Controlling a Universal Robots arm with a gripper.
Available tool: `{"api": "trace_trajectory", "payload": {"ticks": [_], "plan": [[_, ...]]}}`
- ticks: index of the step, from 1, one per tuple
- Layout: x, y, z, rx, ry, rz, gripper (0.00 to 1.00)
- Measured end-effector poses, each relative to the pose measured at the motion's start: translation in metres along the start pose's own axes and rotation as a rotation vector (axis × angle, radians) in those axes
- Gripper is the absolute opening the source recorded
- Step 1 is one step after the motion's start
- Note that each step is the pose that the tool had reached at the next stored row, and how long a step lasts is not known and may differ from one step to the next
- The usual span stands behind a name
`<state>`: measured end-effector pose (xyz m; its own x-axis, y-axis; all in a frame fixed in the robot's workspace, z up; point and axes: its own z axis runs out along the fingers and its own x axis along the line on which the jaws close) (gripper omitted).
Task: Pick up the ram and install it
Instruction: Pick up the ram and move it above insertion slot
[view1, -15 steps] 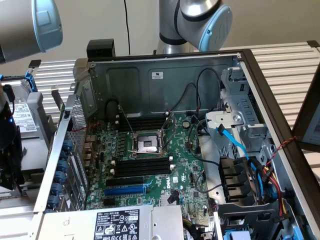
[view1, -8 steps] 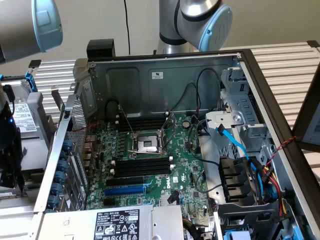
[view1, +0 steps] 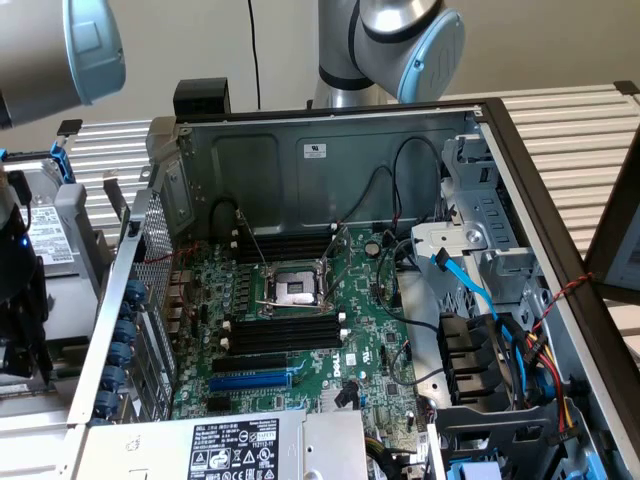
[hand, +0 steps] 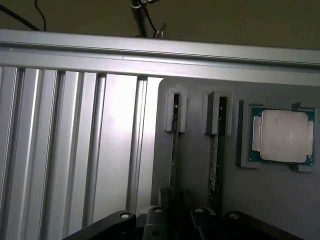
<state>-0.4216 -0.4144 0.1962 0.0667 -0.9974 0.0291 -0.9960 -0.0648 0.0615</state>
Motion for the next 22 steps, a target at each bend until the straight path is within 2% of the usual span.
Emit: {"api": "trace_trajectory", "payload": {"ticks": [4, 8, 13, 16, 22], "plan": [[0.0000, 0.0001, -0.0018, 0.0037, 0.0002, 0.000, 0.23], [0.0001, 0.0002, -0.0017, 0.0028, 0.0056, 0.000, 0.23], [0.0000, 0.0002, -0.0012, 0.0029, 0.0090, 0.001, 0.23], [0.0000, 0.0002, -0.0011, 0.0026, 0.0118, 0.001, 0.13], [0.0000, 0.0002, -0.0009, 0.0023, 0.0174, 0.001, 0.13]]}}
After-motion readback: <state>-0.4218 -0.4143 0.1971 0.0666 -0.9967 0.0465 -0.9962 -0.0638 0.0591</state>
